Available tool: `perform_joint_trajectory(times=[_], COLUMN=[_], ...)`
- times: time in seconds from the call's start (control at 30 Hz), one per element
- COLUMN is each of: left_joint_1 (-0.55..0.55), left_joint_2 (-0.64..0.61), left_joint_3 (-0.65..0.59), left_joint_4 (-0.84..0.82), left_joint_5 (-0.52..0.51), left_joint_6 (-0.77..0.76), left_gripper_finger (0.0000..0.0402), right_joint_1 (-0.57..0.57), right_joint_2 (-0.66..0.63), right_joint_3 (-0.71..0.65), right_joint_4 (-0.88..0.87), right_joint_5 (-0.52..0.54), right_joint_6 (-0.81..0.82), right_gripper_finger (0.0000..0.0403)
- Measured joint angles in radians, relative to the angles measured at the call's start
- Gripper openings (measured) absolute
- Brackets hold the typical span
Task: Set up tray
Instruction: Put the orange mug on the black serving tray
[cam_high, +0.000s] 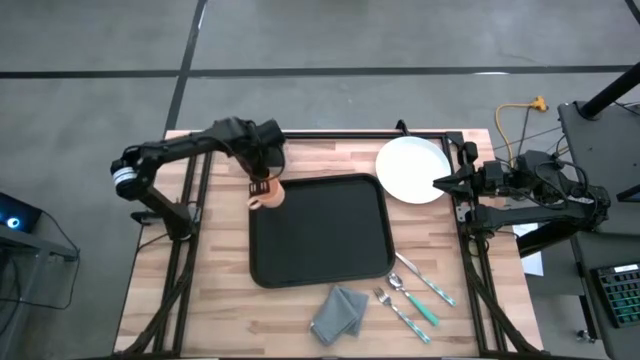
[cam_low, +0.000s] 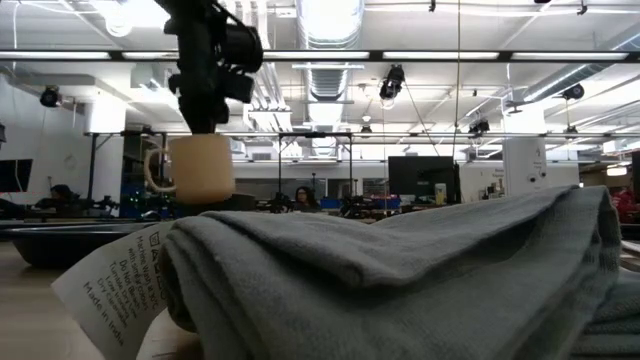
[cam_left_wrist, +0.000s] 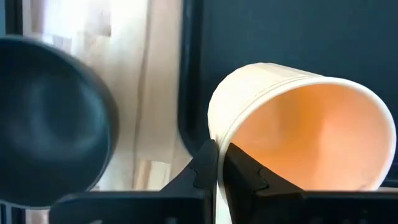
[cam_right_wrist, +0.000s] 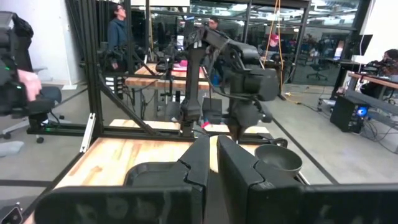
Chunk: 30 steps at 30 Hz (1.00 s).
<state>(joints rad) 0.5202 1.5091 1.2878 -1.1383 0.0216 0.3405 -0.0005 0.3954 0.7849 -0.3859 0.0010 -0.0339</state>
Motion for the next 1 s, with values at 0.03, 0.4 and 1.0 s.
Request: perform_joint_trajectory(times=[0.03,0.4,1.0], left_joint_1=[0.012,0.030,0.030], left_joint_2=[0.005,0.083,0.128], left_joint_3=[-0.007,-0.075,-0.043], left_joint_4=[0.004,0.065,0.065], left_joint_5=[0.001,0.002,-0.031], left_joint_6=[0.002,0.017,0.017], left_gripper_finger=[0.0000,0.0000,0.0000], right_joint_1=[0.000,0.000,0.000], right_joint_2=[0.000,0.000,0.000], right_joint_3=[0.000,0.000,0.000], right_joint_4=[0.000,0.000,0.000], right_joint_5=[0.000,0.000,0.000], right_joint_6=[-0.001,-0.002,-0.001], right_gripper_finger=[0.0022,0.0022,0.0022])
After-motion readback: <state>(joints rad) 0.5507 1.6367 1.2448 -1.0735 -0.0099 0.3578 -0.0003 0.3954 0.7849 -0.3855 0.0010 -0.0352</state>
